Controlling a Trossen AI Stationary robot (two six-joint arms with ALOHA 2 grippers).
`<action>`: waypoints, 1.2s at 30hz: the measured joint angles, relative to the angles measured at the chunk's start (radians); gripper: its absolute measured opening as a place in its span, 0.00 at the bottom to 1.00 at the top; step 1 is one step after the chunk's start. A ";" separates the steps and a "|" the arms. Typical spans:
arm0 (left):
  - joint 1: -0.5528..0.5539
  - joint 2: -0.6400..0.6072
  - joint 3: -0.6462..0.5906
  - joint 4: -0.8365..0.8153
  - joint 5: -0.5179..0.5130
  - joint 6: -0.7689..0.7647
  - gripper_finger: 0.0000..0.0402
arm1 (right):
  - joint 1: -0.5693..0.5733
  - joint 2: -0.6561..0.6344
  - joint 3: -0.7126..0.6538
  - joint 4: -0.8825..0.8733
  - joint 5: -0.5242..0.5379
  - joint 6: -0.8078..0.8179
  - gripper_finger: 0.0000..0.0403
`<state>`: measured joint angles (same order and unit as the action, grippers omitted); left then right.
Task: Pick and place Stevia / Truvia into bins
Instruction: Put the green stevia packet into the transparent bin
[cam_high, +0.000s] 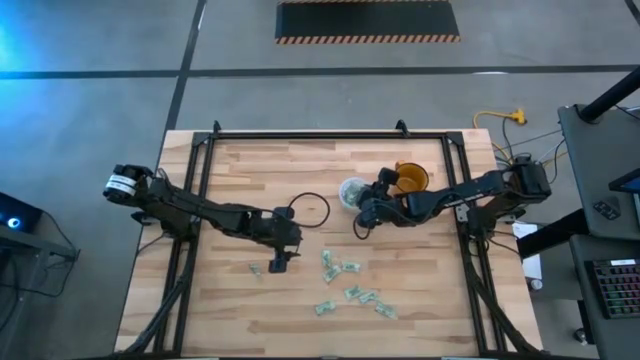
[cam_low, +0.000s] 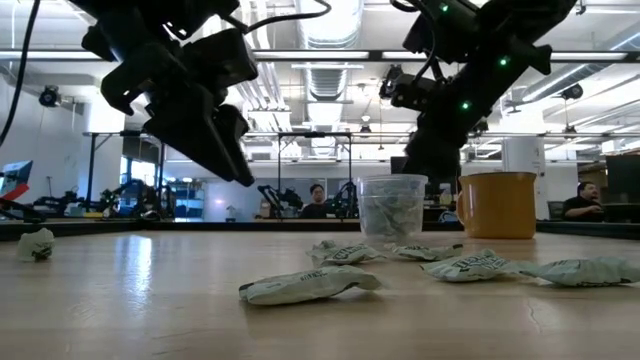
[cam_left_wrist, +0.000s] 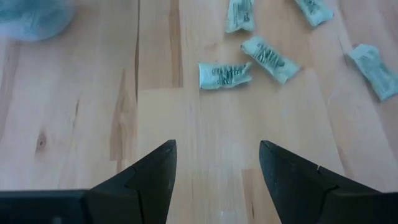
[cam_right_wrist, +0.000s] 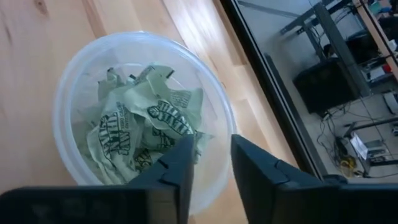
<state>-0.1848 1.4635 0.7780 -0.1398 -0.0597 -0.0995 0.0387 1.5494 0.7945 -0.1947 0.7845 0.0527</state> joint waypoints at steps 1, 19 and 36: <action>-0.001 0.000 0.000 -0.014 0.000 -0.011 0.53 | 0.000 -0.005 0.000 -0.011 0.000 0.000 0.25; -0.153 0.000 0.000 -0.317 -0.034 -0.495 0.53 | 0.205 -0.337 -0.003 -0.254 0.001 0.163 0.34; -0.341 -0.048 0.016 -0.479 -0.029 -0.498 0.53 | 0.308 -0.339 -0.010 -0.236 0.001 0.179 0.34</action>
<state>-0.5260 1.4158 0.7941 -0.6186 -0.0884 -0.5972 0.3470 1.2105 0.7845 -0.4310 0.7853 0.2322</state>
